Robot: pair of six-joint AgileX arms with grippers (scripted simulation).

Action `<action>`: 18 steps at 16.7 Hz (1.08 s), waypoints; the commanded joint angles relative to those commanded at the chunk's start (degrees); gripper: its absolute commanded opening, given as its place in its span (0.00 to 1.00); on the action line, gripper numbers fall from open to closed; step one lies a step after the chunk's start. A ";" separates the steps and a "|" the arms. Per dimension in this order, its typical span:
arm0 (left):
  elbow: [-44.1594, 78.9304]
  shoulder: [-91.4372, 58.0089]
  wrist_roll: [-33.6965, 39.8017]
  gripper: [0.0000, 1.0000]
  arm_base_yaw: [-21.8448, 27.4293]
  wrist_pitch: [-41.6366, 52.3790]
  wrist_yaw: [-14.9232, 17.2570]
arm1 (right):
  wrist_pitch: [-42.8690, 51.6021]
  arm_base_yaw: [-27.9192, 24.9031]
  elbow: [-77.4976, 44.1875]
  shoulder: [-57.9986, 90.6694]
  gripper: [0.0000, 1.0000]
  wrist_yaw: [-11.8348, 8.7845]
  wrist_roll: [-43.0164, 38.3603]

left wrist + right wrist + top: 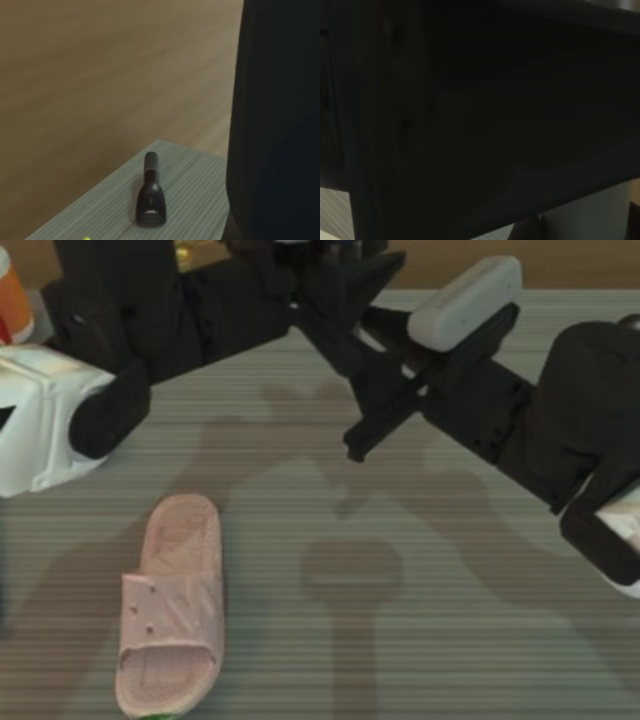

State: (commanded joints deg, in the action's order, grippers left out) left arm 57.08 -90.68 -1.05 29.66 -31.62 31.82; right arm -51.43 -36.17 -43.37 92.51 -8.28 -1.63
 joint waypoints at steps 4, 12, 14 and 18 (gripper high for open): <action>0.00 0.00 0.00 0.00 0.00 0.00 0.00 | 0.00 0.00 0.00 0.00 0.23 0.00 0.00; 0.00 0.00 0.00 0.00 0.00 0.00 0.00 | 0.00 0.00 0.00 0.00 0.83 0.00 0.00; 0.00 0.00 0.00 0.00 0.00 0.00 0.00 | 0.00 0.00 0.00 0.00 0.98 0.00 0.00; 0.00 0.00 0.00 0.00 0.00 0.00 0.00 | 0.00 0.00 0.00 0.00 1.00 0.00 0.00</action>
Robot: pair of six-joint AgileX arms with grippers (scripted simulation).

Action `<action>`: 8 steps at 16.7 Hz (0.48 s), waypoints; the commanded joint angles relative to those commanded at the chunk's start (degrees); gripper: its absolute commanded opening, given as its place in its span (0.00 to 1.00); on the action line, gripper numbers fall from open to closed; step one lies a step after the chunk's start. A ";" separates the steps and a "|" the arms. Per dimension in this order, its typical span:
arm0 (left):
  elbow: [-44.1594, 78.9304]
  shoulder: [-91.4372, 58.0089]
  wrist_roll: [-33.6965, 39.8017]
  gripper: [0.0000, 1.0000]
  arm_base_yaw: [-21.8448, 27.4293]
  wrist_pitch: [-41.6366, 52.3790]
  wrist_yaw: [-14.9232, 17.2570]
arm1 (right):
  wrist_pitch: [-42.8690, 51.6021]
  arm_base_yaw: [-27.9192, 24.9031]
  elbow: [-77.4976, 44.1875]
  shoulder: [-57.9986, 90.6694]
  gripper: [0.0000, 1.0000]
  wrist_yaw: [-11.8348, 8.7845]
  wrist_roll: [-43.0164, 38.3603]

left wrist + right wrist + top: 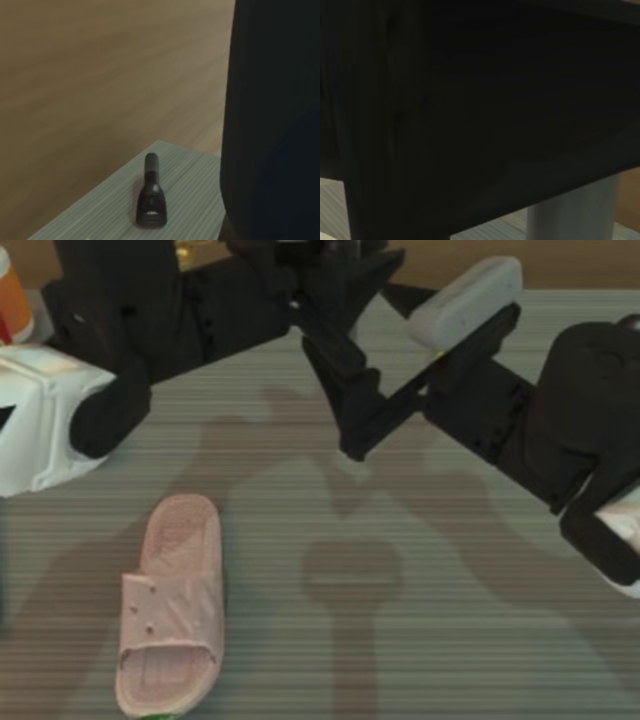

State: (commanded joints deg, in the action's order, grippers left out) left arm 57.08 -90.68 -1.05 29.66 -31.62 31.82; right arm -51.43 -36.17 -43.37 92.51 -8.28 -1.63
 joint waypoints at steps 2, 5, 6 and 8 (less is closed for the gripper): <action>0.00 0.00 0.00 0.00 0.00 0.00 0.00 | 0.00 0.00 0.00 0.00 1.00 0.00 0.00; -0.02 0.02 -0.08 0.00 -0.02 0.01 -0.03 | 0.00 -0.10 0.00 -0.02 1.00 -0.01 -0.01; -0.08 0.08 -0.09 0.00 -0.12 0.02 0.11 | 0.03 -0.06 0.19 -0.21 1.00 -0.04 -0.01; -0.77 0.75 -0.12 0.00 -1.42 0.14 1.45 | 0.28 0.36 2.30 -2.40 1.00 -0.32 -0.03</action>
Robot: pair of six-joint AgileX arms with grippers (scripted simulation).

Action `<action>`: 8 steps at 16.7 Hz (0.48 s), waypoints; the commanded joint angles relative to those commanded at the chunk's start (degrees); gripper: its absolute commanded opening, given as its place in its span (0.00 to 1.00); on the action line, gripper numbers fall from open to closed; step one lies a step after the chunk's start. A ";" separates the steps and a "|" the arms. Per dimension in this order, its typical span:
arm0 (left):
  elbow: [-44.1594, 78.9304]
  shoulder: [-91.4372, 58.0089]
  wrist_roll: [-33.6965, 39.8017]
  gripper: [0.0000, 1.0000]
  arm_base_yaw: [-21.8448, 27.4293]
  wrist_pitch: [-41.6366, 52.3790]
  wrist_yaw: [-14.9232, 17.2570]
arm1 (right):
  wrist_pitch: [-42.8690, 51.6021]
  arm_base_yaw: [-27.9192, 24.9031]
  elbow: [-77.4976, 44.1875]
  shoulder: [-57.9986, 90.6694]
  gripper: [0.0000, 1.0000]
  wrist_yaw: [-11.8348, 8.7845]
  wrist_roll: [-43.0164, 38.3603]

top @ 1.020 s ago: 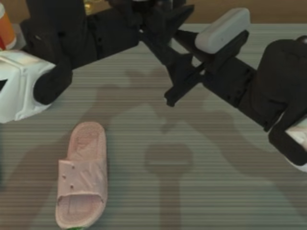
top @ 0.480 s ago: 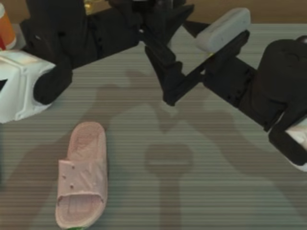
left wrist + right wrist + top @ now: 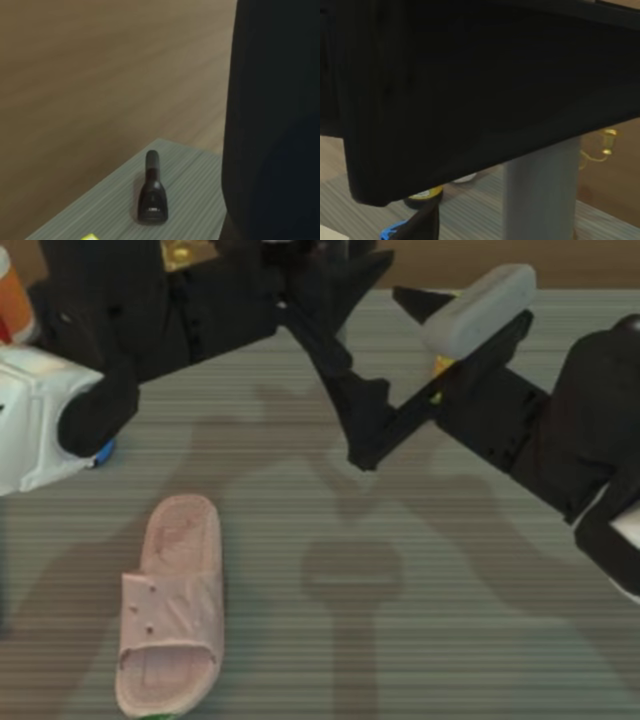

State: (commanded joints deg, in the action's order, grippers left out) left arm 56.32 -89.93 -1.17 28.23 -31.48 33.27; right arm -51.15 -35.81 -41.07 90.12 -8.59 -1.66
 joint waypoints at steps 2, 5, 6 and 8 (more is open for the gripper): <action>-1.06 1.13 -0.09 0.00 -2.29 0.14 2.02 | 0.34 0.61 3.72 -4.06 1.00 -0.53 -0.07; -2.71 2.98 -0.27 0.00 -6.08 0.32 5.18 | 0.77 1.19 9.77 -10.74 1.00 -1.75 -0.09; -3.15 3.43 -0.31 0.00 -7.07 0.38 5.96 | 0.80 1.31 11.18 -12.20 1.00 -2.08 -0.08; -3.52 3.78 -0.34 0.00 -7.87 0.45 6.57 | 0.77 1.39 12.26 -13.29 1.00 -2.36 -0.07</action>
